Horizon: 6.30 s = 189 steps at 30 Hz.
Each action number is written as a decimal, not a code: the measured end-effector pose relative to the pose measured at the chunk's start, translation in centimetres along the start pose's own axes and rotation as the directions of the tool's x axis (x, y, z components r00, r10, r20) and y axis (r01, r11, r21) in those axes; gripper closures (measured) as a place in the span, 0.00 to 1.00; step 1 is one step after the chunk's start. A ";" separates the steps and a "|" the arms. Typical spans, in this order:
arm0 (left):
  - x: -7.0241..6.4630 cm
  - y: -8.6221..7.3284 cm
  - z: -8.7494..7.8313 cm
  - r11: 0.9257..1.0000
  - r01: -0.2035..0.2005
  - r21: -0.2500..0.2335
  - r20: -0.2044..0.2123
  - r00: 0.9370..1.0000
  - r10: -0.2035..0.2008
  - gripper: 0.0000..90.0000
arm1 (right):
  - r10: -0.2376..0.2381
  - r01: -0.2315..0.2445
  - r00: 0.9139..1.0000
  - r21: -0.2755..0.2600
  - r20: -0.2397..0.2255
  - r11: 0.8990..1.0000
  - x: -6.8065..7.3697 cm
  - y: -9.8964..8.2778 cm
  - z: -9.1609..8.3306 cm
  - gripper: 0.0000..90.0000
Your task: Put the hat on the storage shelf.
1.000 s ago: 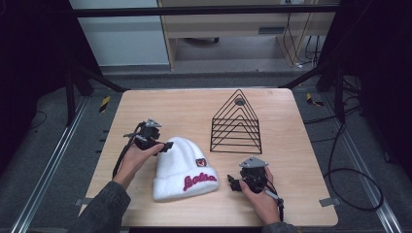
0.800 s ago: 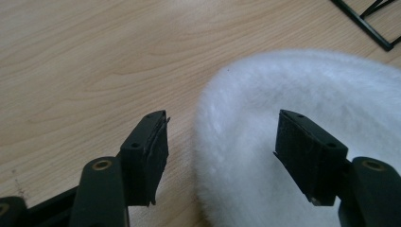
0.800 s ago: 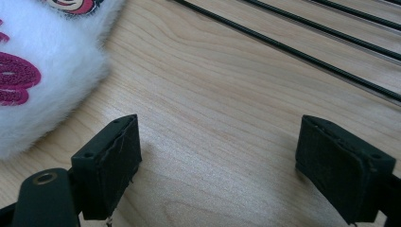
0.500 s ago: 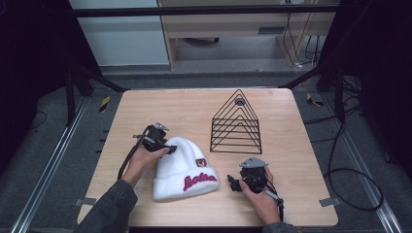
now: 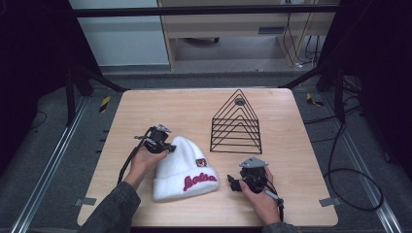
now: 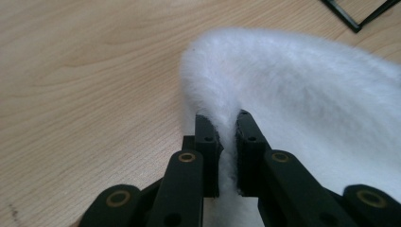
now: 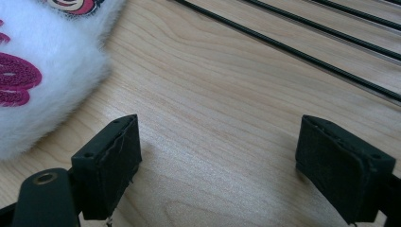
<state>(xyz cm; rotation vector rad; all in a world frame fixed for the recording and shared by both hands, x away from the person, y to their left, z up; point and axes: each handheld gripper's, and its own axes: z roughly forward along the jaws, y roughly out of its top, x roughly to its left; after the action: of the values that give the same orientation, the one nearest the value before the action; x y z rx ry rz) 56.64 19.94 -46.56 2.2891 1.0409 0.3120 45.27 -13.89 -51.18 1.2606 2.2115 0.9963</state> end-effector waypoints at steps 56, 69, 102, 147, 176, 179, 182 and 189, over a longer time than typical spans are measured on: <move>-8.2 9.7 -23.4 0.770 -0.357 -0.529 -0.096 0.926 0.364 0.92 | -0.239 0.185 0.953 -0.266 -0.186 0.946 4.2 10.5 -7.2 0.26; -8.3 10.1 -23.9 0.751 -0.379 -0.540 -0.093 0.914 0.394 0.92 | -0.287 0.223 0.922 -0.250 -0.261 0.942 4.0 14.7 -5.3 0.31; -7.7 12.3 -23.5 0.756 -0.248 -0.606 -0.018 0.954 0.298 0.93 | -0.310 0.234 0.891 -0.250 -0.331 0.940 2.6 15.9 -5.5 0.89; -9.6 21.4 -14.2 0.745 -0.182 -0.642 0.006 0.970 0.242 0.92 | -0.256 0.248 0.966 -0.192 -0.016 0.949 -10.2 18.5 -8.5 0.92; -10.7 20.5 -11.8 0.778 -0.232 -0.583 0.014 0.955 0.295 0.91 | -0.228 0.222 0.974 -0.164 -0.014 0.961 -11.4 14.9 -8.1 0.92; -10.8 20.5 -11.6 0.780 -0.232 -0.581 0.019 0.954 0.298 0.91 | -0.235 0.232 0.972 -0.157 -0.005 0.960 -11.4 14.8 -8.1 0.92; -10.9 20.4 -11.3 0.785 -0.236 -0.573 0.022 0.953 0.302 0.91 | -0.234 0.231 0.972 -0.154 -0.004 0.961 -11.5 14.4 -8.1 0.92; -11.1 20.2 -10.4 0.799 -0.242 -0.550 0.033 0.950 0.310 0.91 | -0.222 0.220 0.975 -0.140 0.001 0.965 -12.0 13.2 -7.6 0.92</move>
<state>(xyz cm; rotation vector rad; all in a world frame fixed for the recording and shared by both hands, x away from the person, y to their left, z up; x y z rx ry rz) 56.96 5.65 -25.69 1.8984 0.4631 0.5070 54.07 -22.67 -36.29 0.9245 2.1932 1.0527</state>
